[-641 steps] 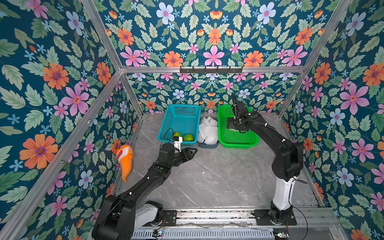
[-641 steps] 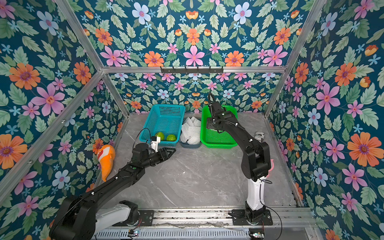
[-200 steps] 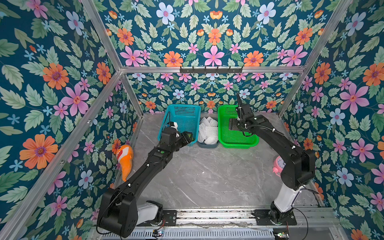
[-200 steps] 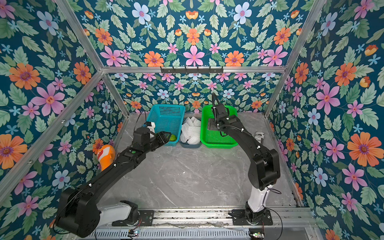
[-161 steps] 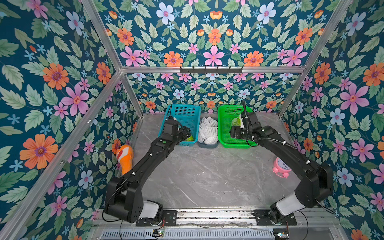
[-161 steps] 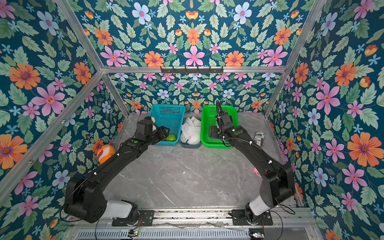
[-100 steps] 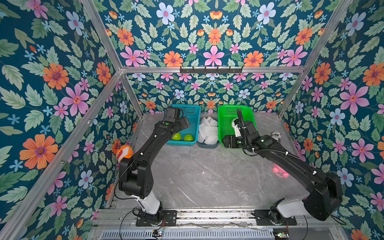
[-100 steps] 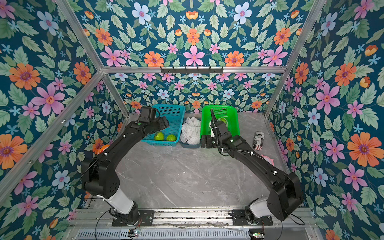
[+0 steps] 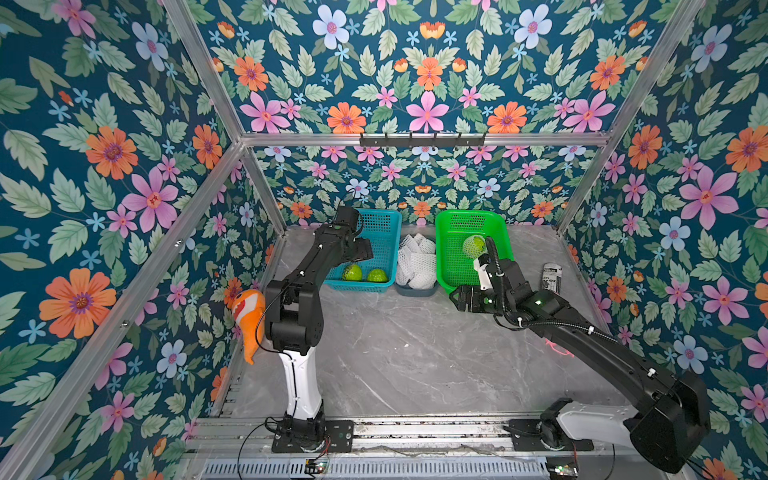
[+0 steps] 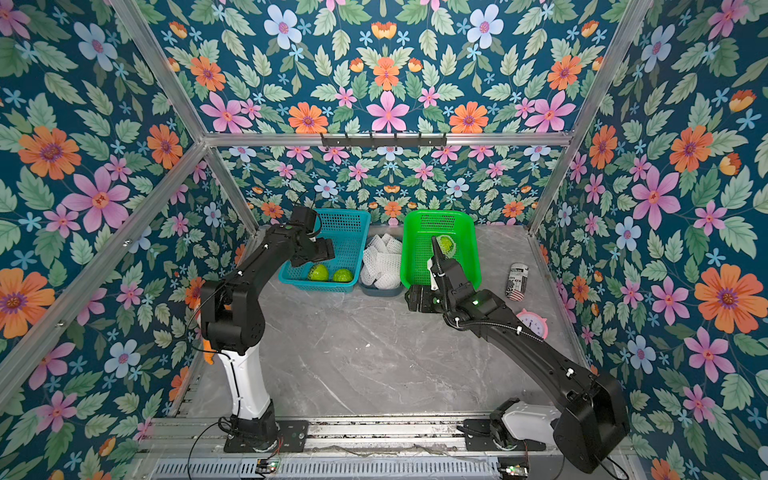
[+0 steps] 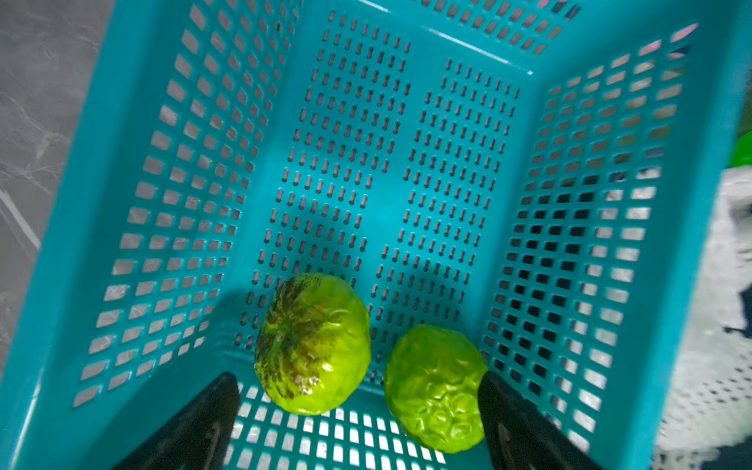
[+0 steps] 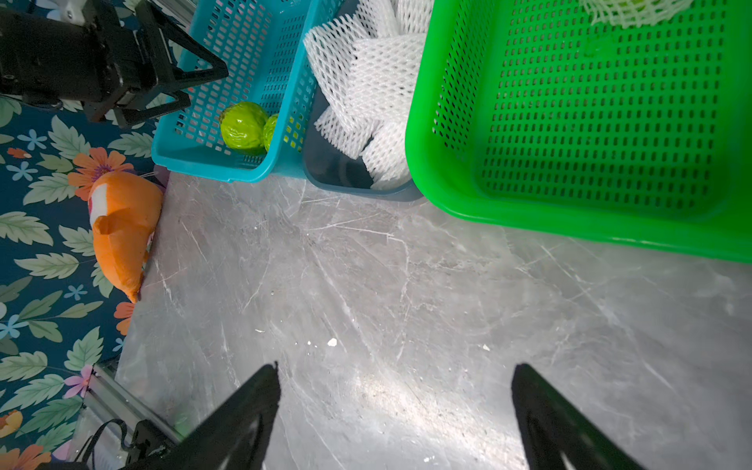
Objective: Sleeve custard apples in foam nets
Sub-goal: Place the custard apple in the basket, then pick up the custard apple from the basket.
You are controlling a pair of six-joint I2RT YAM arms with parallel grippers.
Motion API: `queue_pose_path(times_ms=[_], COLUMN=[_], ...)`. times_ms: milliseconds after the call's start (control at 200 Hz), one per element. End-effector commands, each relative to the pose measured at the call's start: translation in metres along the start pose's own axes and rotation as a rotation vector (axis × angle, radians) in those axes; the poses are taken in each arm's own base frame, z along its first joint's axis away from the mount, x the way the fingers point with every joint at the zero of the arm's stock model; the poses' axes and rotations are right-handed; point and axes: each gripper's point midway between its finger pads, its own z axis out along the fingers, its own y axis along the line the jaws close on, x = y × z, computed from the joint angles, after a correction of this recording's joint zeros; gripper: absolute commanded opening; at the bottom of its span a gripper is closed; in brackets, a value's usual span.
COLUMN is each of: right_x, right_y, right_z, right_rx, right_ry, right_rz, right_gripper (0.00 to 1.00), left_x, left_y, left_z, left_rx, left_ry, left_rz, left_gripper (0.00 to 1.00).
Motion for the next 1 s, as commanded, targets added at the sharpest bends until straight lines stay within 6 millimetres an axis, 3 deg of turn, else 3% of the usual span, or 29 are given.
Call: queue_pose_path(times_ms=[0,365,480,720,835,995], right_x=[-0.003,-0.006,-0.008,-0.010,-0.010,-0.010], right_y=[-0.001,0.004,0.006,0.005,0.005,0.006], right_z=[-0.002,-0.003,-0.006,-0.012,-0.012,-0.010], right_rx=[0.000,-0.019,-0.028,-0.023,-0.021,-0.023], right_ry=[-0.027,-0.037,-0.043,-0.060,-0.058,-0.054], right_rz=[0.029,0.037,0.036,0.032,0.034,0.034], right_gripper=[0.89,0.88,0.88,0.87,0.87,0.87], left_x=[0.005,0.025,0.030,0.029,0.030,0.032], left_y=[0.008,0.015,0.017,0.016,0.016,0.017], left_z=[0.009,0.042,0.052,0.058,0.059,0.057], left_rx=[-0.042,-0.067,-0.072,-0.070,-0.071,-0.072], left_ry=[0.034,0.090,0.108,0.104,0.108,0.115], left_rz=[0.028,0.029,0.027,0.031,0.041,0.044], left_gripper=[0.95,0.93,0.87,0.80,0.71,0.77])
